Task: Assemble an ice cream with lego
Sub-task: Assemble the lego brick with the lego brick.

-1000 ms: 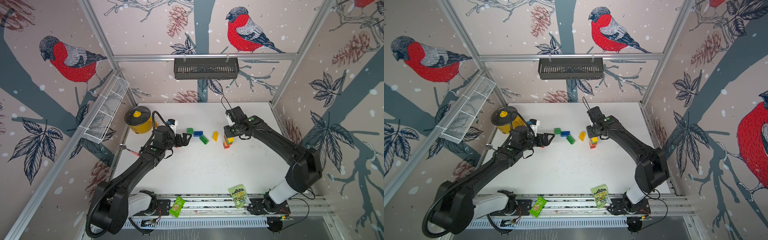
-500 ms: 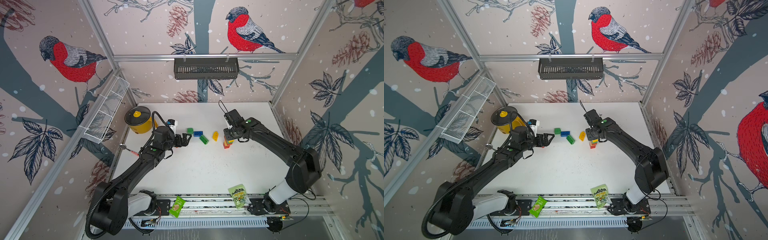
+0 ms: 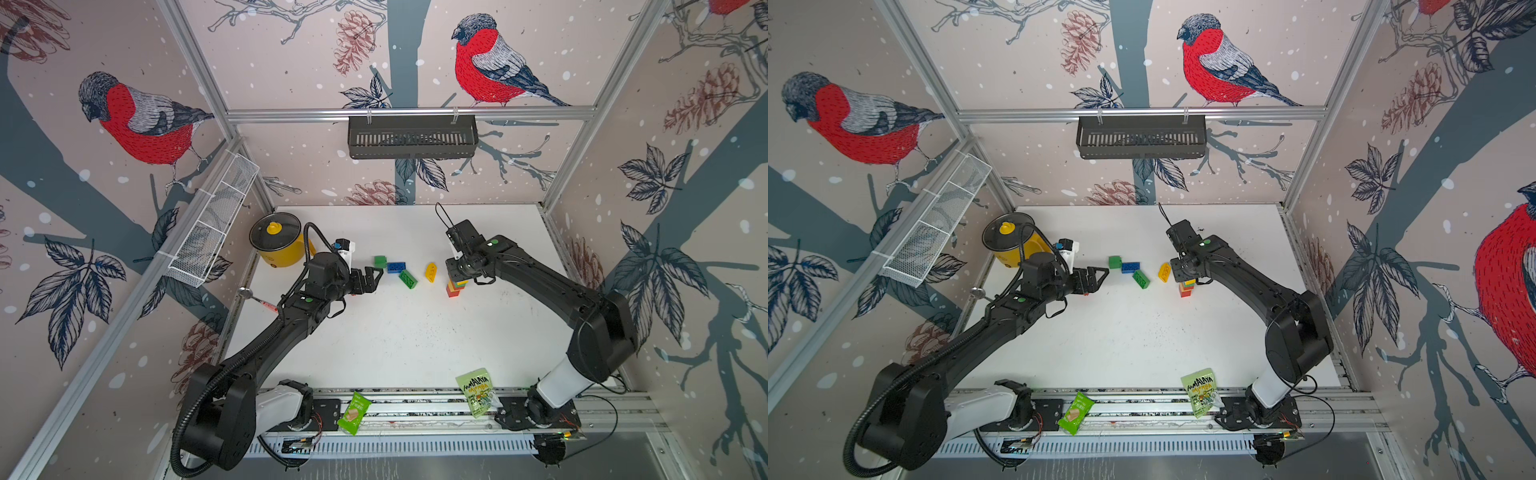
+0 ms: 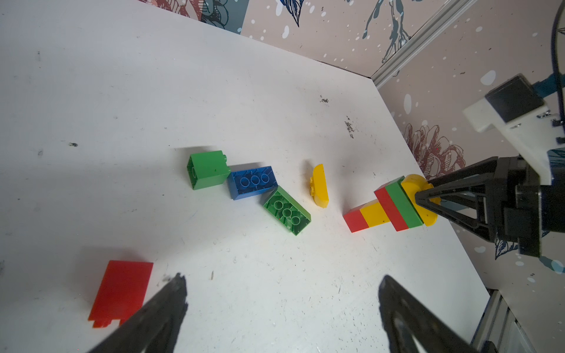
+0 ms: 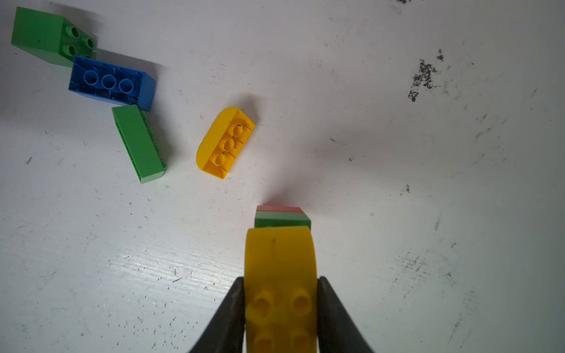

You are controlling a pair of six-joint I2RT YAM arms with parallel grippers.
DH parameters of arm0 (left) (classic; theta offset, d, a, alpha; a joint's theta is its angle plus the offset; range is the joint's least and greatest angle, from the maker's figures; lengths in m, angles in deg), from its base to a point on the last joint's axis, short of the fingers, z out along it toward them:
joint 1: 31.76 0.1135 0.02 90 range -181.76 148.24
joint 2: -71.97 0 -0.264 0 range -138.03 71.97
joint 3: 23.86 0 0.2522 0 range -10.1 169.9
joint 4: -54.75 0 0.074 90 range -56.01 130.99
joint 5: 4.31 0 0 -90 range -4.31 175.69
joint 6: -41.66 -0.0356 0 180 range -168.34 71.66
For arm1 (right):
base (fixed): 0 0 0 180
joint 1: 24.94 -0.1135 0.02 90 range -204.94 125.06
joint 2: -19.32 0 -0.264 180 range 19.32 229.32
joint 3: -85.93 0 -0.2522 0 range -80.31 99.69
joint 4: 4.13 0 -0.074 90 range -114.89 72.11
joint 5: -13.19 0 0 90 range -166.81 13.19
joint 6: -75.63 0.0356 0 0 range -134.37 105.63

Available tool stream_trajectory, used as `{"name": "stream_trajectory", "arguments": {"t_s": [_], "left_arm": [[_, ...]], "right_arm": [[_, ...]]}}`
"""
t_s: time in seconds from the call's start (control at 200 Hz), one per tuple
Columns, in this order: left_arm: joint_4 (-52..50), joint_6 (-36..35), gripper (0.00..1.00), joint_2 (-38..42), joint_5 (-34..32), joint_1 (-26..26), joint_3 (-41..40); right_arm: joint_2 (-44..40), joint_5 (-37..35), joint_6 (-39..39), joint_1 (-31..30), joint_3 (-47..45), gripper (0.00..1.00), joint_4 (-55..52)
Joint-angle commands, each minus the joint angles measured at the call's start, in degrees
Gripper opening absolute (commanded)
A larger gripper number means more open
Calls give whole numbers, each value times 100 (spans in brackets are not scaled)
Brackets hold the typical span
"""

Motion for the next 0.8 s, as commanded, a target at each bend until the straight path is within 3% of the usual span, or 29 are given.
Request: {"name": "stream_trajectory", "arguments": {"t_s": [0.0, 0.515, 0.795], "left_arm": [[34, -105, 97, -5, -36, -4, 20], [12, -117, 97, -5, -54, -5, 2], [16, -110, 97, 1, -54, -7, -5]], "right_arm": [[34, -112, -6, -6, 47, 34, 26], [64, 310, -163, 167, -313, 19, 167], [452, 82, -334, 101, -397, 10, -222]]}}
